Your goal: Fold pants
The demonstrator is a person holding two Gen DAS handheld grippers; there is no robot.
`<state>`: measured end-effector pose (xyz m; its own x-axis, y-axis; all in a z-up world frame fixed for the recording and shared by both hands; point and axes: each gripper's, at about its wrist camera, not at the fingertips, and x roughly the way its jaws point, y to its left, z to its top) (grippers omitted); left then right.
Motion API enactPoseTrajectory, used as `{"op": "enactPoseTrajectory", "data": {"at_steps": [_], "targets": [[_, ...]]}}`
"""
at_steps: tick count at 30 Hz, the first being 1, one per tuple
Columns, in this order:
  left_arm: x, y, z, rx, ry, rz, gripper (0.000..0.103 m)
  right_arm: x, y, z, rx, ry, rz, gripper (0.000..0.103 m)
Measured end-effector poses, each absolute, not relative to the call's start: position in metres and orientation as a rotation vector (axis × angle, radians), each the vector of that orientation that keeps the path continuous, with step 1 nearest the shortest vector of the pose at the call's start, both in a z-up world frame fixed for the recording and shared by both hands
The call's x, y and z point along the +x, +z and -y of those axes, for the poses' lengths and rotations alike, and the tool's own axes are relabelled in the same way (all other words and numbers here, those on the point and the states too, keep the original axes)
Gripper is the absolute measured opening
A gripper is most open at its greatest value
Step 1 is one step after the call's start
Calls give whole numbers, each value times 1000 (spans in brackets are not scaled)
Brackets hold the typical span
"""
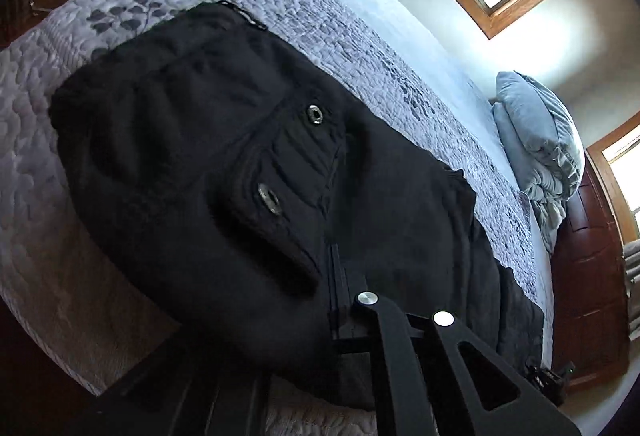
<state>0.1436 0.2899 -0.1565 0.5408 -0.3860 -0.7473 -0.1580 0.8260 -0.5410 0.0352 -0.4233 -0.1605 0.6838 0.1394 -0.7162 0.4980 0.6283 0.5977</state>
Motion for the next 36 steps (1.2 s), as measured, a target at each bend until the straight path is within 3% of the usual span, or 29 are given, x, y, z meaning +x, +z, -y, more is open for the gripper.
{"op": "enactPoseTrajectory", "data": {"at_steps": [1,2,3,5,7,8,9,12,18,22,27,30,34,36], "targets": [[142,-159,-291,-617,-141,-1003,7,33,-161,424,894,-224,-803,8],[141,-160,-292,-623,-133,-1003,8,30,-159,426,909,-226,-793,16],[141,-160,-291,-619,-126,-1006,9,30,-157,429,916,-230,-786,35],[142,-158,-286,-591,-113,-1015,9,25,-145,441,912,-267,-750,54],[145,-156,-280,-578,-98,-1025,13,21,-138,460,923,-307,-731,54],[147,-156,-280,-574,-91,-1027,13,19,-138,467,946,-316,-727,42],[149,-156,-280,-573,-88,-1026,13,18,-138,473,966,-325,-729,21],[164,-150,-274,-558,-64,-1009,13,12,-140,500,946,-321,-753,6],[173,-111,-253,-407,-88,-859,9,19,-135,480,816,-325,-691,4],[185,-151,-267,-368,-35,-1020,9,44,-161,477,787,-380,-793,5],[165,-152,-274,-433,-64,-981,10,53,-165,474,777,-387,-790,4],[153,-147,-279,-452,-56,-966,21,55,-161,479,805,-361,-760,4],[134,-146,-306,-513,-11,-966,46,50,-157,480,790,-361,-791,5],[130,-145,-316,-515,11,-968,48,48,-156,477,767,-365,-800,12]]}}
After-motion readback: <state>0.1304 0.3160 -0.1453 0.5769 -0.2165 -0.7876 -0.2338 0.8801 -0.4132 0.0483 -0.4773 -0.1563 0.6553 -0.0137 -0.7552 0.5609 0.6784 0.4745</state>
